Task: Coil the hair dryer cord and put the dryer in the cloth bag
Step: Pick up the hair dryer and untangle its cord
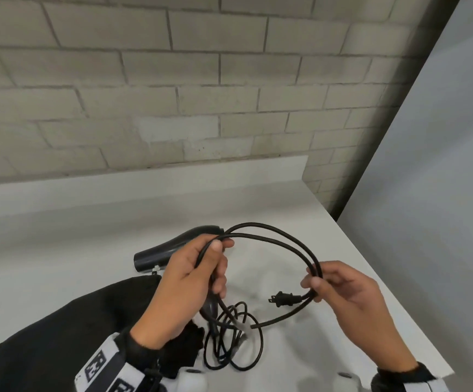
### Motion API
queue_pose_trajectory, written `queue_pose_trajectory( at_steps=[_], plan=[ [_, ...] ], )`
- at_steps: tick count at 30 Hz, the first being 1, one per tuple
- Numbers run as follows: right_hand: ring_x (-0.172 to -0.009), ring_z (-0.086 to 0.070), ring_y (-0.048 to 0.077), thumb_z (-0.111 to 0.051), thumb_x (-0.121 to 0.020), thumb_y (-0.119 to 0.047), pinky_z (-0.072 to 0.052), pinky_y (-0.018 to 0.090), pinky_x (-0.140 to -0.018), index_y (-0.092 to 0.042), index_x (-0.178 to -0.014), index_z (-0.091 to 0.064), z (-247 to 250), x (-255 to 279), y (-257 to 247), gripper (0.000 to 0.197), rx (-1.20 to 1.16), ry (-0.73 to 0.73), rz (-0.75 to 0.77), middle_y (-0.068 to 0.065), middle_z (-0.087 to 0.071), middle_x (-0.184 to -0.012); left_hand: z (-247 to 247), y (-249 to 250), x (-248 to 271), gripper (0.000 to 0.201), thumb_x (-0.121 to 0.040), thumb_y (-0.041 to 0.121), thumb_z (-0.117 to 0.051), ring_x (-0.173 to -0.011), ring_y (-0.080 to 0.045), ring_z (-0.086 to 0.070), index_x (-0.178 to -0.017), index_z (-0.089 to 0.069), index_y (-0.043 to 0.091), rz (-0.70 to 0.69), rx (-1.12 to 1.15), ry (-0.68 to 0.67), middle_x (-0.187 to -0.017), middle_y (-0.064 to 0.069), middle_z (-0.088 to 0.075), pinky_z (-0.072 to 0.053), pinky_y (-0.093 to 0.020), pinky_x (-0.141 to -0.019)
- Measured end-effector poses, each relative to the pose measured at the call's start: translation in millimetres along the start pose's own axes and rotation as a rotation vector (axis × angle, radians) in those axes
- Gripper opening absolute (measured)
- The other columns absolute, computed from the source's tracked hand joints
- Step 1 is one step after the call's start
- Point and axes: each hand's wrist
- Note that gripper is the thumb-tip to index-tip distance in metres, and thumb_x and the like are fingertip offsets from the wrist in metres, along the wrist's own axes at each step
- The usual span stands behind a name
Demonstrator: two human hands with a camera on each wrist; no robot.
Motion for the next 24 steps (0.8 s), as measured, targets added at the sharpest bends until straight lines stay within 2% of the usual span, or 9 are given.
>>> queue_pose_trajectory(
  at_steps=[3,7,10,12,14,17,19,21,24],
  plan=[
    [-0.064,-0.063,0.021,-0.059,-0.085,-0.015,-0.052,0.027,-0.063,-0.009,-0.091,-0.07,-3.4,-3.2,-8.4,0.014,-0.112,0.012,0.012,0.014,-0.074,-0.076,4.4,3.4,1.5,0.026,-0.096,0.03,-0.047,-0.048,-0.016,-0.039,-0.108,-0.065,0.016,-0.015,-0.009,0.035,-0.065,-0.004,-0.048,-0.046,-0.031,-0.05],
    [-0.057,-0.06,0.027,-0.055,-0.089,-0.017,-0.05,0.029,-0.06,-0.008,-0.096,-0.067,-3.6,-12.9,-11.0,0.016,-0.177,0.055,0.0,0.017,-0.072,-0.081,9.1,7.6,3.6,0.024,-0.098,0.031,-0.045,-0.042,-0.017,-0.033,-0.102,-0.065,0.018,-0.039,-0.017,0.075,-0.06,-0.006,-0.046,-0.04,-0.03,-0.044],
    [-0.074,-0.067,0.02,-0.057,-0.094,-0.012,-0.052,0.024,-0.067,-0.022,-0.108,-0.06,-9.8,-16.6,-4.0,0.017,0.027,0.142,0.05,0.002,-0.07,-0.103,8.4,10.1,3.8,0.028,-0.097,0.036,-0.047,-0.037,-0.015,-0.028,-0.095,-0.064,0.014,-0.005,0.03,0.121,-0.056,-0.005,-0.04,-0.034,-0.024,-0.041],
    [-0.089,-0.063,0.015,-0.061,-0.092,-0.021,-0.05,0.019,-0.071,-0.03,-0.107,-0.059,-19.4,-14.4,-3.9,0.018,0.195,0.218,0.12,-0.007,-0.064,-0.109,7.1,11.1,3.0,0.031,-0.096,0.037,-0.047,-0.036,-0.014,-0.026,-0.095,-0.062,0.009,0.009,0.055,0.16,-0.054,-0.003,-0.037,-0.032,-0.022,-0.039],
    [-0.086,-0.059,0.016,-0.065,-0.09,-0.033,-0.048,0.021,-0.069,-0.034,-0.102,-0.06,-32.5,-9.9,-9.6,0.013,0.27,0.225,0.221,-0.01,-0.061,-0.103,5.9,12.0,2.2,0.035,-0.095,0.038,-0.047,-0.036,-0.012,-0.026,-0.096,-0.06,0.005,0.018,0.071,0.179,-0.053,-0.002,-0.036,-0.03,-0.021,-0.038],
    [-0.086,-0.055,0.015,-0.069,-0.084,-0.043,-0.044,0.016,-0.071,-0.035,-0.113,-0.058,-52.5,-7.6,-12.1,0.032,0.38,0.096,0.268,-0.015,-0.056,-0.101,3.3,11.7,1.9,0.036,-0.095,0.039,-0.047,-0.036,-0.013,-0.026,-0.097,-0.059,0.005,0.029,0.087,0.167,-0.054,-0.003,-0.035,-0.03,-0.021,-0.038],
    [-0.093,-0.053,0.011,-0.069,-0.084,-0.042,-0.043,0.013,-0.074,-0.037,-0.122,-0.052,-62.5,-11.0,-8.8,0.042,0.421,0.036,0.21,-0.019,-0.053,-0.106,1.3,11.1,2.6,0.036,-0.097,0.039,-0.047,-0.037,-0.014,-0.025,-0.098,-0.059,0.005,0.041,0.088,0.155,-0.054,-0.003,-0.036,-0.031,-0.021,-0.039],
    [-0.095,-0.052,0.009,-0.066,-0.087,-0.04,-0.041,0.009,-0.076,-0.033,-0.123,-0.052,-69.4,-15.5,-5.6,0.039,0.449,0.025,0.212,-0.015,-0.054,-0.109,0.1,10.9,3.4,0.036,-0.097,0.039,-0.046,-0.038,-0.014,-0.025,-0.099,-0.059,0.005,0.053,0.086,0.142,-0.054,-0.003,-0.035,-0.031,-0.021,-0.04],
    [-0.095,-0.052,0.006,-0.067,-0.088,-0.035,-0.039,0.007,-0.078,-0.03,-0.122,-0.05,-75.1,-22.3,-4.3,0.039,0.453,0.123,0.213,-0.014,-0.053,-0.109,-0.2,12.3,4.5,0.035,-0.095,0.04,-0.047,-0.038,-0.014,-0.025,-0.097,-0.06,0.008,0.067,0.088,0.116,-0.054,-0.003,-0.036,-0.031,-0.021,-0.039]
  ],
)
Point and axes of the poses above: each hand's wrist, its own x-axis away from the middle knuckle, its own z-axis out of the back of the hand, y = z × x
